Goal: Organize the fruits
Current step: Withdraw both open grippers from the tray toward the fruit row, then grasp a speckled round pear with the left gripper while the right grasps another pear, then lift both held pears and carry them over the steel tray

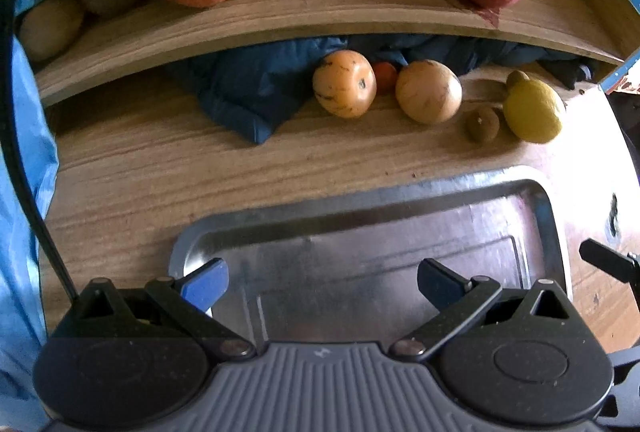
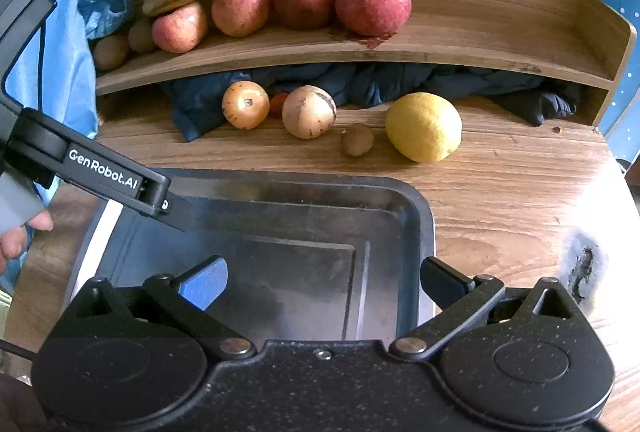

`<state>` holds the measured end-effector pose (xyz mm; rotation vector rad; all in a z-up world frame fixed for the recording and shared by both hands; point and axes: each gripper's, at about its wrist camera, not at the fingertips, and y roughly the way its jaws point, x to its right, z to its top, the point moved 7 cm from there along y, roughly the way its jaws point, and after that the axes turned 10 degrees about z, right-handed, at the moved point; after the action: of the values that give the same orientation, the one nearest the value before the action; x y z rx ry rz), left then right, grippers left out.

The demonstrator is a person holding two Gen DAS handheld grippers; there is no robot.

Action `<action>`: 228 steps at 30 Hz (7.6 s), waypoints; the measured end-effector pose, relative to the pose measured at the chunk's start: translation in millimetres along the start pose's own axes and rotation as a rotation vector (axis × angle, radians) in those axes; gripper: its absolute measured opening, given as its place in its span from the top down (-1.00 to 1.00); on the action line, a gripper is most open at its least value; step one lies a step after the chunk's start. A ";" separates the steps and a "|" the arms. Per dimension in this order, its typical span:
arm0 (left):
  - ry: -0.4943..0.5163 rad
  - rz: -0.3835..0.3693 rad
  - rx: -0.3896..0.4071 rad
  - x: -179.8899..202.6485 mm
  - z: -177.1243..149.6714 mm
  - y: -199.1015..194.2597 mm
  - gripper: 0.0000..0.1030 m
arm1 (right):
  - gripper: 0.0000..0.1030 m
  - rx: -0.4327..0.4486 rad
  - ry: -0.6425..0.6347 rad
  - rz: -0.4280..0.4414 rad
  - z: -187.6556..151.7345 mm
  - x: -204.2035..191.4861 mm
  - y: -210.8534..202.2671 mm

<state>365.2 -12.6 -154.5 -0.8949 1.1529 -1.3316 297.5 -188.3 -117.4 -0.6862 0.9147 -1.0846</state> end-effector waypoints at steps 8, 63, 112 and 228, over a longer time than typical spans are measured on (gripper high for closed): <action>-0.002 0.009 0.020 1.6 29.1 11.5 -0.99 | -0.99 -0.001 0.008 -0.002 12.8 3.6 16.3; -0.219 -0.168 0.137 -16.4 96.3 36.1 -0.21 | -0.29 0.020 -0.273 -0.077 90.1 -26.8 102.5; -0.177 -0.188 0.152 3.3 81.3 26.0 0.09 | 0.01 0.034 -0.265 -0.064 79.2 -21.4 84.4; -0.076 -0.225 0.073 76.7 -68.3 -14.6 0.07 | -0.01 0.004 -0.197 -0.043 -60.6 -15.0 -22.8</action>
<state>287.5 -80.5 -165.2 -1.0363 0.9603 -1.4977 231.4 -183.8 -122.6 -0.7971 0.7319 -1.0361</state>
